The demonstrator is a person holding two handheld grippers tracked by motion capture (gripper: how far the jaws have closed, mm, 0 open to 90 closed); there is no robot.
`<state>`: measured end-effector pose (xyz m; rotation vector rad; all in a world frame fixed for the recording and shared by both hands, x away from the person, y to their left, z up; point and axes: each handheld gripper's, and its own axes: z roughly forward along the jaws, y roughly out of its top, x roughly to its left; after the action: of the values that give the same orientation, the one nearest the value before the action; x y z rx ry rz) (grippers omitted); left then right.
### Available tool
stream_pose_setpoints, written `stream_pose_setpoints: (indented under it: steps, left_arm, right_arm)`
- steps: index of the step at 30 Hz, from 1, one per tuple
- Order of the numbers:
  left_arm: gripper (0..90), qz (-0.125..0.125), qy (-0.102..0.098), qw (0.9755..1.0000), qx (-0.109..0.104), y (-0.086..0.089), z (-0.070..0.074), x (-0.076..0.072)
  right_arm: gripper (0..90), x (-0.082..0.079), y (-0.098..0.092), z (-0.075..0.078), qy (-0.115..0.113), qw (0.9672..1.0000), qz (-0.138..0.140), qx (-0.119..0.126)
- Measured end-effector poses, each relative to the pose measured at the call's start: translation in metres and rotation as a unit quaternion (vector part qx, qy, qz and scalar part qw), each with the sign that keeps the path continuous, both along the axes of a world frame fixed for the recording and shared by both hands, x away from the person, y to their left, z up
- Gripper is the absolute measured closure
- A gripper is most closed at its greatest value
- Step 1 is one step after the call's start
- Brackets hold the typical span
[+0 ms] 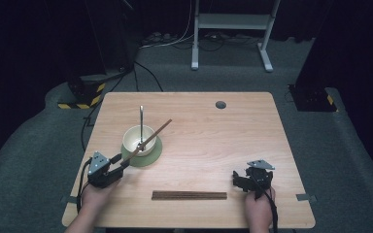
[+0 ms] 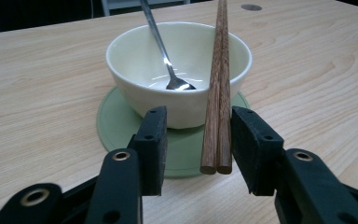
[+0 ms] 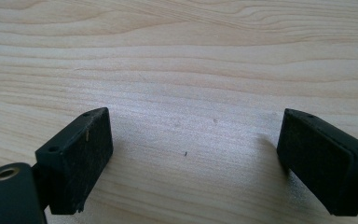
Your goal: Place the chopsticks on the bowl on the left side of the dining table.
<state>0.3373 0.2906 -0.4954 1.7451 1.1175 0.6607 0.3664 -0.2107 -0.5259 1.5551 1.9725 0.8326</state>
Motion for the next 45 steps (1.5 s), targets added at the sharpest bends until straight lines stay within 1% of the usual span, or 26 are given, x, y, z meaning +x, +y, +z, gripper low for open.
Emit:
stream_pose_setpoints:
  steps: [4,6,7,8,10,14,15,16,17,19,20,22,24,25,28,30,32,33,36,37,38,39,40,42,43,45]
  left_arm:
    - [55.5,0.011,0.002,0.9999,-0.005,0.003,0.000,0.002]
    - [54.9,0.009,0.001,1.0000,0.001,0.005,0.001,0.003]
    - [54.2,0.021,0.004,0.9998,0.005,0.007,0.002,0.004]
    - [53.8,0.021,0.004,0.9998,0.005,0.007,0.002,0.004]
    - [52.9,0.023,0.016,0.9995,0.012,0.012,0.002,0.007]
    - [52.6,0.026,0.023,0.9993,0.018,0.014,0.005,0.010]
    - [52.5,0.030,0.027,0.9991,0.016,0.014,0.006,0.011]
    - [52.4,0.030,0.026,0.9991,0.015,0.014,0.006,0.012]
    - [52.4,0.035,0.035,0.9985,0.021,0.015,0.007,0.015]
    - [52.4,0.037,0.034,0.9986,0.018,0.015,0.007,0.016]
    - [52.4,0.038,0.034,0.9982,0.033,0.016,0.008,0.017]
    - [52.2,0.042,0.033,0.9982,0.027,0.017,0.010,0.020]
    - [52.1,0.045,0.031,0.9980,0.031,0.019,0.013,0.023]
    - [52.0,0.050,0.029,0.9980,0.024,0.021,0.013,0.025]
    - [51.8,0.063,0.033,0.9972,0.023,0.023,0.010,0.029]
    - [51.4,0.066,0.035,0.9968,0.025,0.024,0.010,0.030]
    - [51.2,0.074,0.034,0.9966,0.015,0.025,0.009,0.032]
    - [51.1,0.078,0.030,0.9963,0.018,0.026,0.008,0.034]
    - [51.1,0.083,0.029,0.9961,0.009,0.027,0.006,0.036]
    - [51.1,0.084,0.028,0.9960,0.007,0.028,0.005,0.038]
    - [51.1,0.084,0.028,0.9960,0.007,0.028,0.005,0.038]
    - [51.1,0.084,0.028,0.9961,0.007,0.028,0.005,0.039]
    - [51.1,0.086,0.028,0.9958,0.001,0.028,0.004,0.040]
    - [50.7,0.086,0.026,0.9959,-0.004,0.030,0.003,0.042]
    - [50.7,0.089,0.027,0.9956,-0.016,0.030,0.002,0.044]
    - [50.8,0.087,0.026,0.9958,-0.012,0.031,0.002,0.045]
  right_arm:
    - [10.3,0.000,0.000,0.000,0.000,1.0000,0.000,0.000]
    - [10.3,0.000,0.000,0.000,0.000,1.0000,0.000,0.000]
    - [10.3,0.000,0.000,0.000,0.000,1.0000,0.002,0.000]
    - [10.3,0.000,0.000,0.000,0.000,1.0000,0.002,0.000]
    - [10.3,0.001,0.000,0.000,-0.003,1.0000,0.009,-0.001]
    - [10.3,0.002,0.000,0.000,-0.001,0.9999,0.016,-0.002]
    - [10.2,0.001,0.000,0.002,0.011,0.9997,0.021,0.002]
    - [10.2,0.002,0.000,0.000,-0.002,0.9997,0.026,-0.001]
    - [10.3,0.002,0.000,0.000,-0.001,0.9996,0.028,-0.001]
    - [10.8,0.001,0.000,0.001,0.001,0.9995,0.032,-0.003]
    - [11.3,0.000,0.000,0.002,0.008,0.9994,0.035,0.000]
    - [11.8,-0.001,0.010,0.004,0.000,0.9992,0.036,-0.015]
    - [11.8,-0.001,0.015,0.005,-0.004,0.9991,0.040,-0.015]
    - [11.7,0.001,0.024,0.010,-0.010,0.9985,0.054,-0.009]
    - [11.6,0.007,0.042,0.020,-0.022,0.9979,0.060,0.007]
    - [11.6,0.010,0.047,0.024,-0.020,0.9973,0.069,0.011]
    - [11.6,0.013,0.058,0.031,-0.021,0.9955,0.090,0.022]
    - [11.6,0.017,0.068,0.037,-0.026,0.9925,0.117,0.027]
    - [13.2,0.021,0.079,0.042,-0.035,0.9910,0.127,0.024]
    - [15.6,0.026,0.090,0.045,-0.038,0.9900,0.134,0.022]
    - [15.6,0.026,0.090,0.045,-0.038,0.9900,0.134,0.022]
    - [19.2,0.030,0.100,0.048,-0.051,0.9888,0.140,0.013]
    - [19.2,0.030,0.100,0.048,-0.051,0.9888,0.140,0.013]
    - [25.5,0.035,0.115,0.050,-0.064,0.9878,0.142,0.008]
    - [27.8,0.037,0.120,0.050,-0.068,0.9875,0.143,0.006]
    - [30.2,0.038,0.125,0.050,-0.073,0.9873,0.141,0.004]
